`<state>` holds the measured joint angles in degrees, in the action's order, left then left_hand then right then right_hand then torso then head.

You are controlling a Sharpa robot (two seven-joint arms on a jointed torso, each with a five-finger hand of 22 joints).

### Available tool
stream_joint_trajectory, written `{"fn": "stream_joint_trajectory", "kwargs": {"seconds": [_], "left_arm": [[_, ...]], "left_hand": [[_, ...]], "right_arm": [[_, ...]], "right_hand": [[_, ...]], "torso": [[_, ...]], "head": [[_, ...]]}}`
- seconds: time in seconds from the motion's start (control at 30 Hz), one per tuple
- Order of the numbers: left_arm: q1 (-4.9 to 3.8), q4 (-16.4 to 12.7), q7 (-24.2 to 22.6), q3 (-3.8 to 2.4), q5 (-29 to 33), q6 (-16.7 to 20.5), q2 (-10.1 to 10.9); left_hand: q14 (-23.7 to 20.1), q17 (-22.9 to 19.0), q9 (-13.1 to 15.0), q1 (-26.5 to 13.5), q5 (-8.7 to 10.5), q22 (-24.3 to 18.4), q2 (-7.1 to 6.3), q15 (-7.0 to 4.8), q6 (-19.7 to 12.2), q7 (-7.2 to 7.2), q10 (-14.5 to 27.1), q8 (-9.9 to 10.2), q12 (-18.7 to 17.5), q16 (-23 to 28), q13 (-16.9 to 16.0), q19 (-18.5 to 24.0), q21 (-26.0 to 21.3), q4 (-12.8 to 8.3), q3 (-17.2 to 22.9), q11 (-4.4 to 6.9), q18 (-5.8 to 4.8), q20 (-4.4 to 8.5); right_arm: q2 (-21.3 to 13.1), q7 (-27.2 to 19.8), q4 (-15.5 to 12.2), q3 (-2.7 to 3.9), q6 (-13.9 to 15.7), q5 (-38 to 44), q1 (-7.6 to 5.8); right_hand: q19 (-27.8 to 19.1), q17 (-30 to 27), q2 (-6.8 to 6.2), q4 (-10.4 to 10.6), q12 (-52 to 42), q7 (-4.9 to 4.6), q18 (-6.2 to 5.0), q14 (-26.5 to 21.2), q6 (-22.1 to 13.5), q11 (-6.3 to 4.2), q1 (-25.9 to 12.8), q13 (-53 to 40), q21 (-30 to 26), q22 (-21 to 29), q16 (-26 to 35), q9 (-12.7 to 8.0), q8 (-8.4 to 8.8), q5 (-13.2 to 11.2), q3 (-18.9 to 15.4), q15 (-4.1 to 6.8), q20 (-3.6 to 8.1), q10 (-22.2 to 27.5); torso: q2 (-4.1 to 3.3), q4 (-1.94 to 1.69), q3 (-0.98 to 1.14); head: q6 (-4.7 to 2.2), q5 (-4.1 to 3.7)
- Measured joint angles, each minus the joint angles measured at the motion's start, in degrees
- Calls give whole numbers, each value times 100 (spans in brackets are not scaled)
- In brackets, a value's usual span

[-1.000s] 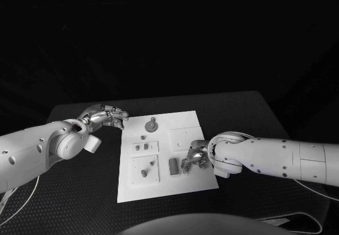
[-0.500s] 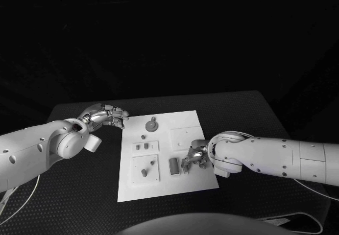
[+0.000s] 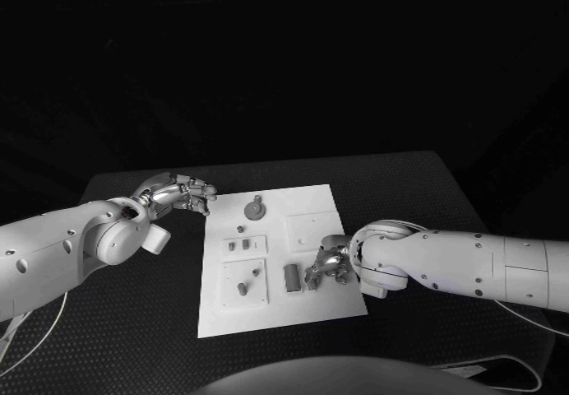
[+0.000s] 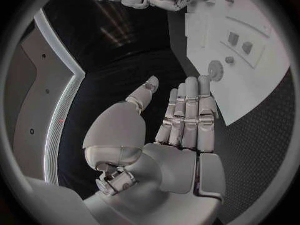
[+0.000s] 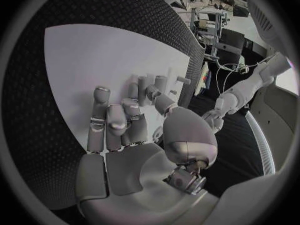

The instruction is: Assemble the parts on the task board

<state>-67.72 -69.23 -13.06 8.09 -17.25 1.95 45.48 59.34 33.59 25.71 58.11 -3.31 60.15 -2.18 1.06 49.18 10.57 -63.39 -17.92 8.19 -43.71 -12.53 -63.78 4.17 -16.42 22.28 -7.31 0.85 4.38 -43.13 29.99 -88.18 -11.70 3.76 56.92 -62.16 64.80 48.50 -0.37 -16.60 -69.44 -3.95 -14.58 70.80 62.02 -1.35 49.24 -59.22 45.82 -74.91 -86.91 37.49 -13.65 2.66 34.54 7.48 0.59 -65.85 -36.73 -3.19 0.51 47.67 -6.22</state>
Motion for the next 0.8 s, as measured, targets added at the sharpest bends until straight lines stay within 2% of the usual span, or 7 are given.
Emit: {"fn": "stream_joint_trajectory", "kwargs": {"seconds": [0.53, 0.63, 0.8], "left_arm": [[0, 1, 2, 0, -2, 0, -4], [0, 1, 2, 0, -2, 0, -4], [0, 1, 5, 0, -2, 0, -2]], "left_hand": [[0, 5, 0, 0, 0, 1, 0, 0, 0, 0, 0, 0, 0, 0, 0, 0, 0, 0, 0, 0, 0, 0], [0, 4, 0, 0, 0, 1, 0, 0, 0, 0, 0, 0, 0, 0, 0, 0, 0, 0, 0, 0, 0, 0], [0, 4, 0, 0, 0, 1, 0, 0, 0, 0, 0, 0, 0, 0, 0, 0, 0, 0, 0, 0, 0, 0]], "right_arm": [[-1, 18, -15, 1, -13, 0, 2], [4, 18, -12, 1, -12, 0, 2], [12, 16, -12, 0, -24, 0, 4]], "right_hand": [[-1, -18, 22, 0, 22, -4, 8, -10, -5, 0, -22, -1, 0, 0, 0, 1, 1, 0, 0, -12, -1, 0], [-1, -25, -3, 0, 22, -5, 12, -11, -5, 0, -46, -1, 0, 0, 0, 3, 0, 0, 0, -14, -1, 0], [-1, -49, -117, 0, 22, -5, 16, -16, -5, 0, -161, -1, -23, 0, 3, -15, 21, 0, 2, -21, -1, 0]], "torso": [[0, -1, 1], [0, -1, 1], [-1, -2, -2]], "head": [[7, 2], [1, 2], [-2, 2]]}}
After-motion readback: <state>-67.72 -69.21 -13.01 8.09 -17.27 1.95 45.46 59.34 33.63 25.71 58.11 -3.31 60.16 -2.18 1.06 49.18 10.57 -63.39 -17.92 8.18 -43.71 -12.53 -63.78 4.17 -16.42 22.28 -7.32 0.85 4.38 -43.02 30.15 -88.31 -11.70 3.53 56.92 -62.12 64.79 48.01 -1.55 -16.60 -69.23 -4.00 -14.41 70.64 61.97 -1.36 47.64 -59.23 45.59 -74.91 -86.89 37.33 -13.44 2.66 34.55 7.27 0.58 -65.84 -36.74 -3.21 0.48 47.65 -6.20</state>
